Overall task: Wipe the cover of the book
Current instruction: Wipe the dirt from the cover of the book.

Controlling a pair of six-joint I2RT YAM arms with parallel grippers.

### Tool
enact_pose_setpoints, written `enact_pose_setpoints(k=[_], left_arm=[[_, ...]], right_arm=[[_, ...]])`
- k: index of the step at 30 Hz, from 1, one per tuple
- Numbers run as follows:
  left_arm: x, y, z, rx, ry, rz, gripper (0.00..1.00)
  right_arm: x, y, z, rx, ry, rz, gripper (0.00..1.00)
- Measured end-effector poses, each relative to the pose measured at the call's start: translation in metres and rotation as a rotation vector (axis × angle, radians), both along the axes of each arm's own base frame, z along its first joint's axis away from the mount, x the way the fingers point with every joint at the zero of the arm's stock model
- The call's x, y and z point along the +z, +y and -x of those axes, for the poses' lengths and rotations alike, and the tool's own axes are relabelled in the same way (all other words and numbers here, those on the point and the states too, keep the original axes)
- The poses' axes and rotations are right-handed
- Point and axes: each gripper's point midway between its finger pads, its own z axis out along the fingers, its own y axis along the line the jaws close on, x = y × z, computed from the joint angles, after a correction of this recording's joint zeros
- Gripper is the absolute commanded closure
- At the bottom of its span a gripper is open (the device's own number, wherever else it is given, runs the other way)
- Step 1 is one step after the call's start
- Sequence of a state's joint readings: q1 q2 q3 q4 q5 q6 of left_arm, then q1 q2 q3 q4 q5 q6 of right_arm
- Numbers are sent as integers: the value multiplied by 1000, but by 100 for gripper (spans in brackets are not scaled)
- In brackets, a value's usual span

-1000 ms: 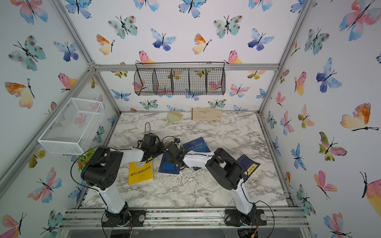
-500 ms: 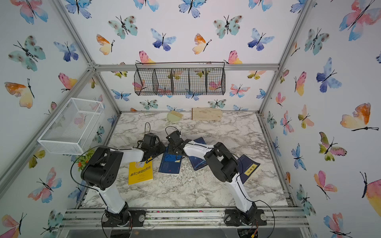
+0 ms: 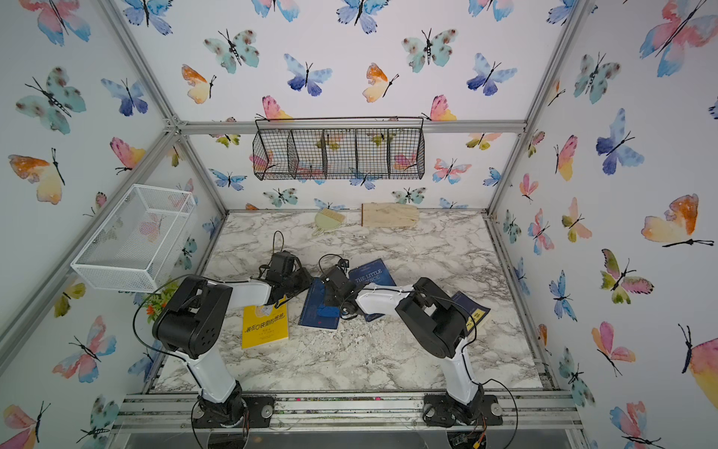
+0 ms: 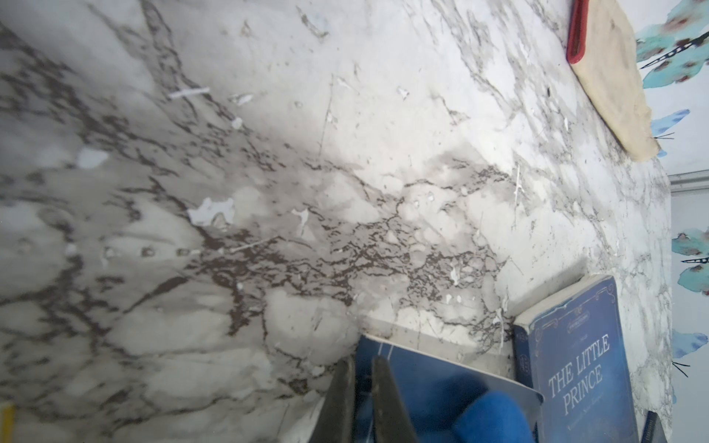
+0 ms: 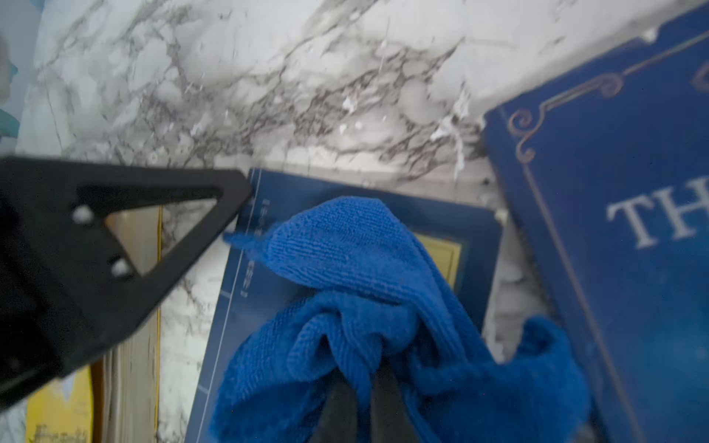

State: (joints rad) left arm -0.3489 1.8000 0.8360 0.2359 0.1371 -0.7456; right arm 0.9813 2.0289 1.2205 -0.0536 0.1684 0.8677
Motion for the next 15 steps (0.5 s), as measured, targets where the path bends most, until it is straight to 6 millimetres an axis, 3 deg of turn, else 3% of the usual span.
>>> enact_pose_setpoints(k=[6, 11, 13, 15], left_arm=[[1, 0, 5, -7, -10, -1, 85], [8, -3, 12, -34, 6, -36, 78], [23, -3, 11, -35, -1, -50, 67], [52, -1, 10, -23, -41, -61, 44]], right_arm=[[11, 4, 6, 2, -28, 45, 99], [15, -10, 10, 16, -9, 144, 99], [18, -22, 15, 23, 3, 182, 99], [22, -40, 22, 28, 20, 223, 99]])
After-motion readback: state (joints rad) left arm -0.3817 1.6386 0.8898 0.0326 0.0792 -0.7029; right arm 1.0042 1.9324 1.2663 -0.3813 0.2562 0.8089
